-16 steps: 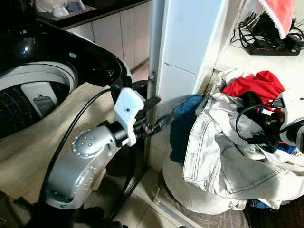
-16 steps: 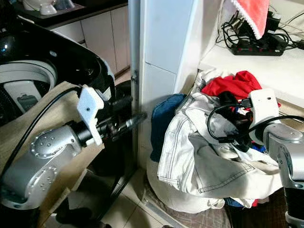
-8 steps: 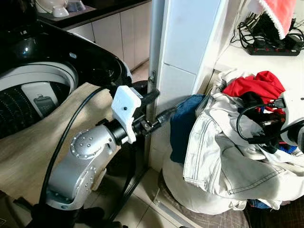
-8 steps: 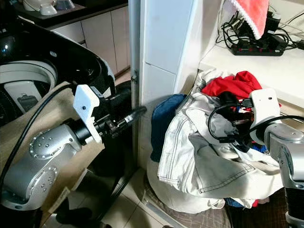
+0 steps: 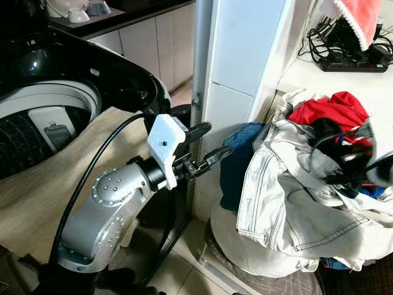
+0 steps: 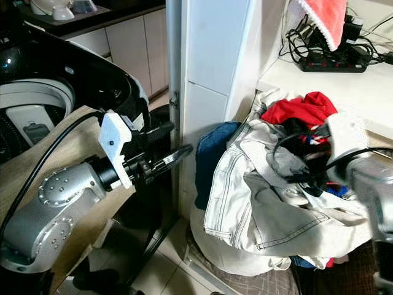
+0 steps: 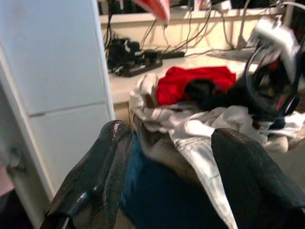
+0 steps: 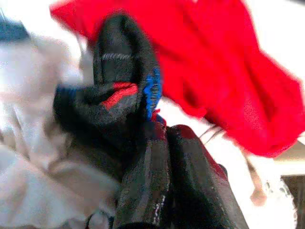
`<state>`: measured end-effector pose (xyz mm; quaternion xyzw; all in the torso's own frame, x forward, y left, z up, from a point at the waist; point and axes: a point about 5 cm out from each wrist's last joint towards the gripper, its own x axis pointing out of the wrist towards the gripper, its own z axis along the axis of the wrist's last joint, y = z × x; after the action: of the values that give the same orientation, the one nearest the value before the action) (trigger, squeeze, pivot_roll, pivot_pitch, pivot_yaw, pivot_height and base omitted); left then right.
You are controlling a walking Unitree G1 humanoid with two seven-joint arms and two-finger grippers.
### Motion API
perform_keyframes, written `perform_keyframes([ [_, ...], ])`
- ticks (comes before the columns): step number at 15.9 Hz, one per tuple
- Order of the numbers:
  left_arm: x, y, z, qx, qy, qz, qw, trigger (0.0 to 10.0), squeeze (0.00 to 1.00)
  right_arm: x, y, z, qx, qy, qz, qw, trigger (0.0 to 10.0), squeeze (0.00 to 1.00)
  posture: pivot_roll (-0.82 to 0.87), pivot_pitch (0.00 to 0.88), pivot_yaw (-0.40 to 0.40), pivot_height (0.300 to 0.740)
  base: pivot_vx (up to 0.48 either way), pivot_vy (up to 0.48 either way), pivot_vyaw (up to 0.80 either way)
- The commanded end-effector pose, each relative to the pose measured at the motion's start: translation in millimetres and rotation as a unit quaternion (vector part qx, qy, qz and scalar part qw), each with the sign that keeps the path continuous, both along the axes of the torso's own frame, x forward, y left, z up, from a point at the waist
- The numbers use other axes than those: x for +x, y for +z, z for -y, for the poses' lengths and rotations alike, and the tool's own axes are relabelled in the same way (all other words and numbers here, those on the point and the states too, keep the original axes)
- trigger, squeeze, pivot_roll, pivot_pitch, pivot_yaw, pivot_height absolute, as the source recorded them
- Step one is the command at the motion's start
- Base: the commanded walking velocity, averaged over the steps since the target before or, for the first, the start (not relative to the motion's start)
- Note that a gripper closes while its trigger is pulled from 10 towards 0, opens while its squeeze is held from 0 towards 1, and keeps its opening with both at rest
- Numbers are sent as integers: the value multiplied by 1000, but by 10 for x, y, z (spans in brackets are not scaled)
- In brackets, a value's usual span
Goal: Clothes washing
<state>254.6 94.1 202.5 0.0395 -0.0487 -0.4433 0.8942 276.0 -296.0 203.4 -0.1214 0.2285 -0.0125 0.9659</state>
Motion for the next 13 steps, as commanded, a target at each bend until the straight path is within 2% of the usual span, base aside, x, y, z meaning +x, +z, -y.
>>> perform_keyframes([
  [1,-12,60,5,-5,-3,7,1000,10000,0,-3,236,17,-4,7,40,999,0,0,-75,0,-28,740,0,0,0],
  [2,7,143,14,-17,-3,38,999,10000,0,6,501,-55,37,40,87,995,0,0,-78,0,-26,740,0,0,0],
  [4,38,242,70,-35,-2,56,998,10000,0,18,783,-171,92,86,141,982,0,0,-83,0,-29,740,0,0,0],
  [6,95,364,166,-54,1,74,996,10000,0,98,934,-456,209,150,193,947,0,0,-87,0,-32,740,0,0,0],
  [7,156,409,198,-65,11,71,995,10000,0,143,941,-653,274,184,205,922,0,0,-87,2,-34,740,0,0,0],
  [8,197,458,220,-84,16,69,994,10000,1000,172,939,-824,328,211,206,897,0,0,-90,3,-35,740,0,0,0],
  [9,205,489,233,-90,14,74,993,10000,1000,184,940,-913,354,225,208,884,0,0,-89,3,-37,740,0,0,0],
  [10,217,540,247,-88,18,91,992,10000,1000,212,928,-1042,402,240,206,859,0,0,-85,4,-43,740,0,0,0],
  [11,215,568,254,-87,19,101,991,10000,1000,226,916,-1104,431,248,202,844,0,0,-81,6,-49,740,0,0,0],
  [12,196,584,254,-92,13,107,990,10000,1000,237,898,-1153,453,252,196,832,0,0,-78,6,-57,740,0,0,0],
  [13,177,582,247,-93,12,112,989,10000,1000,240,869,-1202,463,255,188,828,0,0,-75,9,-63,740,0,0,0],
])
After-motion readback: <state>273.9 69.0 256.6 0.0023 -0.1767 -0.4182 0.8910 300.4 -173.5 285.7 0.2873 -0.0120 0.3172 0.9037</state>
